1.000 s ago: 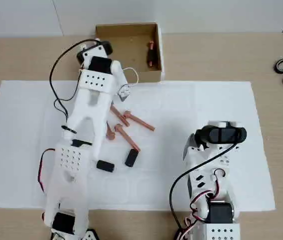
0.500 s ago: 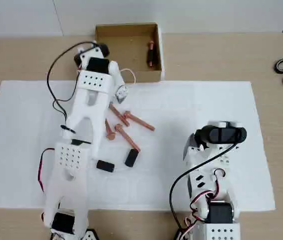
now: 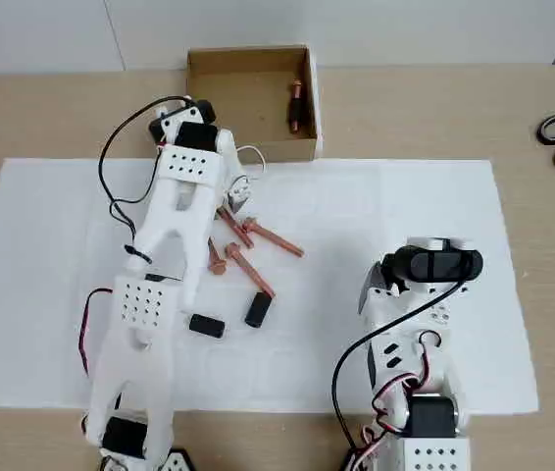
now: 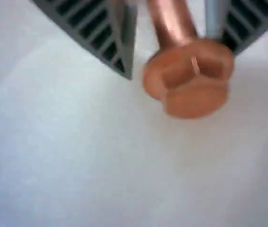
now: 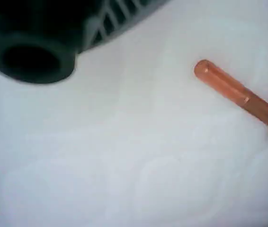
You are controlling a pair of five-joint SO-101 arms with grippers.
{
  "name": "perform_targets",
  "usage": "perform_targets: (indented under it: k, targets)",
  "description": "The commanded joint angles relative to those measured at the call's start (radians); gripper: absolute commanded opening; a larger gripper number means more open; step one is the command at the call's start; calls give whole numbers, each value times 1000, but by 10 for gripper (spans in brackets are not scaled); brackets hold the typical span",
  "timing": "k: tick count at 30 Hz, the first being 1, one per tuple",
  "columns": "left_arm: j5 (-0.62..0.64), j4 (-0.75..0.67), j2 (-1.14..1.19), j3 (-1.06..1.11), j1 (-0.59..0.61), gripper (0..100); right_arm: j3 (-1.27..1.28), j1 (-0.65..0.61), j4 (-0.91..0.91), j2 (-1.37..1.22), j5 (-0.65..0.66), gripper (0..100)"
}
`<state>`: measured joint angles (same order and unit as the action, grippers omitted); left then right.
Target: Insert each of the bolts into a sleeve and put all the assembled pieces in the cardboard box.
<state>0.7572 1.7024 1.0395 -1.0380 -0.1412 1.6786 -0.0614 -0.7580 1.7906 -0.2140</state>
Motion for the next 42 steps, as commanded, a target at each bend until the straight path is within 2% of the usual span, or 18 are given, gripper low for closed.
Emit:
perform_targets:
  k: [1,7,10,15,18,25,32,37,42]
  targets:
    - [5,-21,25,-33,2,101,5,7,-7,19,2,4]
    - [5,-17,95,-54,-2,94,5,8,-7,19,2,4]
    - [20,-14,95,-124,-2,5,5,8,-7,19,2,4]
    - [25,51,95,-329,-25,6,5,7,-7,19,2,4]
    - [21,52,78,-343,-48,6,5,5,-7,19,2,4]
    - [14,52,-161,-348,-114,6,5,4,-5,21,2,4]
    - [-149,51,-407,-344,-199,6,0,2,-4,24,2,4]
    - [-198,52,-548,-252,-265,6,-20,-50,-7,24,6,4]
    - [-247,52,-753,39,-339,6,-81,-188,-7,22,8,4]
